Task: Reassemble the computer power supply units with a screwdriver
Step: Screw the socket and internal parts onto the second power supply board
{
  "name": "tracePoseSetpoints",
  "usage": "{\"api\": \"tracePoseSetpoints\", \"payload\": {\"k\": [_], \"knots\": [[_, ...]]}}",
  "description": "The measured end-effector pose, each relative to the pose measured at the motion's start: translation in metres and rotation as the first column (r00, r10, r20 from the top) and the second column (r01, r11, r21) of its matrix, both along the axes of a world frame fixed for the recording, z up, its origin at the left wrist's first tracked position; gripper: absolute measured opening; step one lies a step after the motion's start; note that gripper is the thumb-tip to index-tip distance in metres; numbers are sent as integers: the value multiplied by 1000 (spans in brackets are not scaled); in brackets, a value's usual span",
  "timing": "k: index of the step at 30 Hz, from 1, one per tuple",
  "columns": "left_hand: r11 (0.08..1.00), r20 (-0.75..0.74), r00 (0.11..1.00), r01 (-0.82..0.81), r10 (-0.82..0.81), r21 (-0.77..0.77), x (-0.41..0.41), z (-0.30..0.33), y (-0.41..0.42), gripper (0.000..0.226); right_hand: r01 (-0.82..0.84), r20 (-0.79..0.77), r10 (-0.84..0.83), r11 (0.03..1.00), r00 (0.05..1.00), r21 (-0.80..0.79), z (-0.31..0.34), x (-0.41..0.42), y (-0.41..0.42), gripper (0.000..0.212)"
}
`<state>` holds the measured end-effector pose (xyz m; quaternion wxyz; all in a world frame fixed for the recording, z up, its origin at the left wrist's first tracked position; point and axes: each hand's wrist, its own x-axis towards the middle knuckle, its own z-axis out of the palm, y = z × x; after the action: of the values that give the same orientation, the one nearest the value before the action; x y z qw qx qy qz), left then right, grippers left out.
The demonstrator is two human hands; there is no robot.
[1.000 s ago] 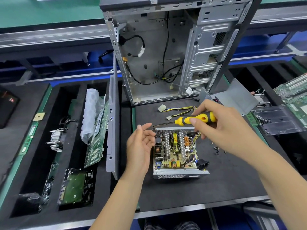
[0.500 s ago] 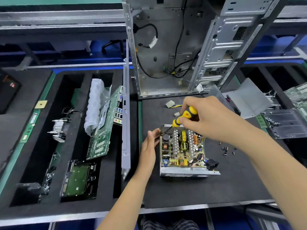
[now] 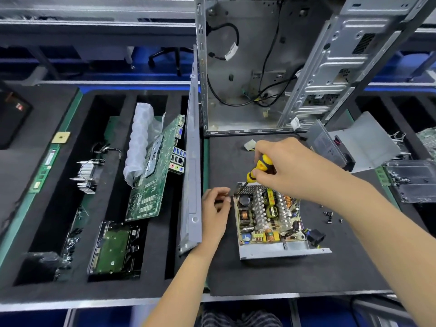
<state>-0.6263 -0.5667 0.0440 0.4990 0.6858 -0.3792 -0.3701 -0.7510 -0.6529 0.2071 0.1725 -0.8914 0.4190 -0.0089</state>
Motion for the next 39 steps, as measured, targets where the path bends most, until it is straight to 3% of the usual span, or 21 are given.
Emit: {"api": "tracePoseSetpoints", "payload": {"k": [9, 13, 17, 24, 39], "knots": [[999, 153, 987, 49, -50, 9, 7, -2, -4, 14, -15, -23, 14, 1000, 1000, -27, -8, 2, -3, 15], [991, 162, 986, 55, -35, -123, 1, -2, 18, 3, -25, 7, 25, 999, 1000, -31, -10, 0, -5, 14], [974, 164, 968, 206, -188, -97, -7, -8, 32, 25, -20, 8, 20, 1000, 1000, -12, -11, 0, -5, 14], [974, 172, 967, 205, -186, -99, -9, -14, 33, 43, -36, 6, 36, 999, 999, -26, -13, 0, -5, 13], [962, 199, 950, 260, -239, -87, -9, -15, 31, 45, -39, -19, 39, 999, 999, -18, -13, 2, -3, 15]]}}
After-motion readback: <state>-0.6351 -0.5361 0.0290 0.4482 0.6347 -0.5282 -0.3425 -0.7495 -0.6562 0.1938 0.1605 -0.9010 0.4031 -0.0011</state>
